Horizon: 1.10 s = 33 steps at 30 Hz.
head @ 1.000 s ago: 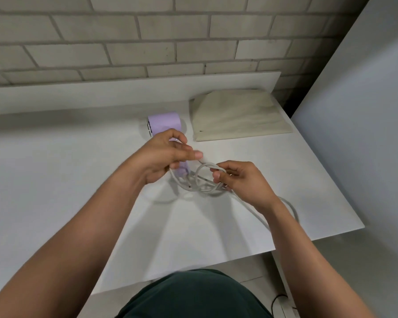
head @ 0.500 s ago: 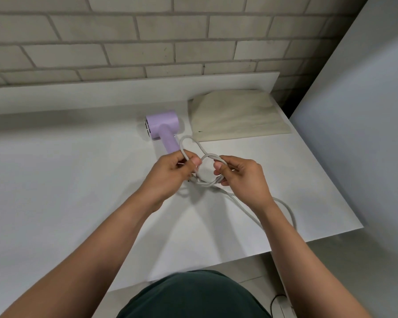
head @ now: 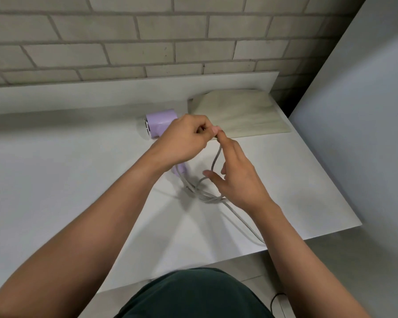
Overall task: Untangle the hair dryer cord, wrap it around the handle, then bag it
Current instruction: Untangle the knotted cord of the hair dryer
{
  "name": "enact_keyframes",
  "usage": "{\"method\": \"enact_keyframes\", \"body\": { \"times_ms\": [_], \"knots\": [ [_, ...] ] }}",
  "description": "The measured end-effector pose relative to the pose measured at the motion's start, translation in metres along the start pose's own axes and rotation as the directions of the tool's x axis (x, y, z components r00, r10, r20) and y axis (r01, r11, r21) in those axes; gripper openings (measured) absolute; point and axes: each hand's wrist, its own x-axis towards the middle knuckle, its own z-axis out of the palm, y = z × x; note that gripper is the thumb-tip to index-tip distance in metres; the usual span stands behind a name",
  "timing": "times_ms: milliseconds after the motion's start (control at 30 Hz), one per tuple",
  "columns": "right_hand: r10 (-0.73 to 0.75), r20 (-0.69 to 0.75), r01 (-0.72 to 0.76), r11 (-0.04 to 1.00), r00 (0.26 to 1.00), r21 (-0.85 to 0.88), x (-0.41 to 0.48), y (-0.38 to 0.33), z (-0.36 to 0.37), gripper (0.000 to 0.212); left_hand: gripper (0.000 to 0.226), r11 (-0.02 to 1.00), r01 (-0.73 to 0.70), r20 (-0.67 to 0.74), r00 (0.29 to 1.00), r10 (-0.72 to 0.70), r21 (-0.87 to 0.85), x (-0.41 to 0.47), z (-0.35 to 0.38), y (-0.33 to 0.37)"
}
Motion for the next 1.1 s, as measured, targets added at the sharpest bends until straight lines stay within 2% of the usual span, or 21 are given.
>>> {"method": "enact_keyframes", "body": {
  "times_ms": [100, 167, 200, 233, 300, 333, 400, 433, 500, 567, 600, 633, 667, 733, 767, 800, 900, 1000, 1100],
  "knots": [
    [0.005, -0.095, 0.001, 0.998, 0.996, 0.065, 0.009, -0.004, -0.01, 0.056, 0.019, 0.995, -0.025, 0.001, 1.0, 0.025, -0.093, -0.002, 0.001, 0.001],
    [0.003, -0.168, 0.016, 0.994, 0.986, 0.109, 0.013, -0.002, -0.017, 0.024, 0.031, 0.966, -0.011, 0.033, 0.999, 0.02, -0.257, -0.006, 0.003, -0.001],
    [0.024, -0.202, 0.013, 0.984, 0.979, 0.177, 0.014, -0.002, -0.02, 0.019, 0.039, 0.94, -0.006, 0.042, 0.999, 0.022, -0.341, -0.007, 0.004, -0.005],
    [0.064, -0.226, -0.004, 0.966, 0.972, 0.258, 0.015, -0.002, -0.024, 0.018, 0.045, 0.921, -0.005, 0.042, 0.999, 0.024, -0.389, -0.009, 0.006, -0.011],
    [0.147, -0.254, -0.034, 0.916, 0.956, 0.401, 0.017, -0.005, -0.034, 0.016, 0.051, 0.943, -0.011, 0.054, 0.998, 0.03, -0.333, -0.015, 0.014, -0.032],
    [0.174, -0.27, -0.037, 0.894, 0.947, 0.447, 0.017, -0.007, -0.039, 0.016, 0.046, 0.964, 0.001, 0.068, 0.998, 0.017, -0.266, -0.018, 0.021, -0.045],
    [0.215, -0.308, -0.034, 0.865, 0.927, 0.501, 0.019, -0.005, -0.046, 0.019, 0.02, 0.988, 0.037, 0.115, 0.993, -0.02, -0.151, -0.026, 0.035, -0.07],
    [0.233, -0.316, -0.039, 0.855, 0.92, 0.517, 0.02, -0.003, -0.048, 0.021, 0.01, 0.986, 0.058, 0.138, 0.99, -0.036, -0.156, -0.029, 0.039, -0.079],
    [0.266, -0.303, -0.064, 0.838, 0.915, 0.542, 0.02, 0.003, -0.051, 0.022, 0.017, 0.952, 0.107, 0.141, 0.988, -0.068, -0.287, -0.033, 0.043, -0.087],
    [0.291, -0.271, -0.089, 0.815, 0.918, 0.572, 0.017, 0.008, -0.051, 0.023, 0.02, 0.869, 0.161, 0.147, 0.984, -0.102, -0.468, -0.03, 0.043, -0.086],
    [0.292, -0.26, -0.092, 0.807, 0.92, 0.584, 0.015, 0.008, -0.051, 0.023, 0.033, 0.854, 0.169, 0.163, 0.982, -0.1, -0.492, -0.027, 0.044, -0.085],
    [0.292, -0.251, -0.09, 0.798, 0.923, 0.596, 0.014, 0.008, -0.05, 0.023, 0.044, 0.883, 0.168, 0.182, 0.979, -0.096, -0.439, -0.024, 0.045, -0.085],
    [0.289, -0.244, -0.087, 0.79, 0.926, 0.607, 0.013, 0.006, -0.05, 0.023, 0.05, 0.939, 0.147, 0.197, 0.976, -0.088, -0.312, -0.02, 0.049, -0.087],
    [0.281, -0.232, -0.074, 0.769, 0.931, 0.635, 0.012, 0.003, -0.048, 0.023, 0.043, 0.999, 0.041, 0.203, 0.978, -0.039, -0.007, -0.014, 0.059, -0.092],
    [0.279, -0.228, -0.066, 0.753, 0.933, 0.654, 0.012, 0.002, -0.048, 0.022, 0.038, 0.997, -0.01, 0.204, 0.979, -0.005, 0.075, -0.012, 0.063, -0.092],
    [0.281, -0.226, -0.059, 0.738, 0.933, 0.673, 0.012, 0.002, -0.047, 0.021, 0.034, 0.995, -0.041, 0.218, 0.976, 0.019, 0.096, -0.012, 0.067, -0.09],
    [0.328, -0.231, -0.069, 0.696, 0.916, 0.715, 0.012, 0.009, -0.05, 0.022, 0.019, 0.999, -0.04, 0.252, 0.967, 0.042, -0.014, -0.014, 0.073, -0.088],
    [0.427, -0.219, -0.186, 0.722, 0.877, 0.666, 0.013, 0.03, -0.052, 0.025, 0.013, 0.991, 0.013, 0.237, 0.971, 0.019, -0.135, -0.018, 0.07, -0.093],
    [0.465, -0.193, -0.357, 0.836, 0.864, 0.417, 0.012, 0.052, -0.048, 0.023, 0.012, 0.979, 0.022, 0.184, 0.983, 0.017, -0.205, -0.021, 0.067, -0.097]
  ]
}}
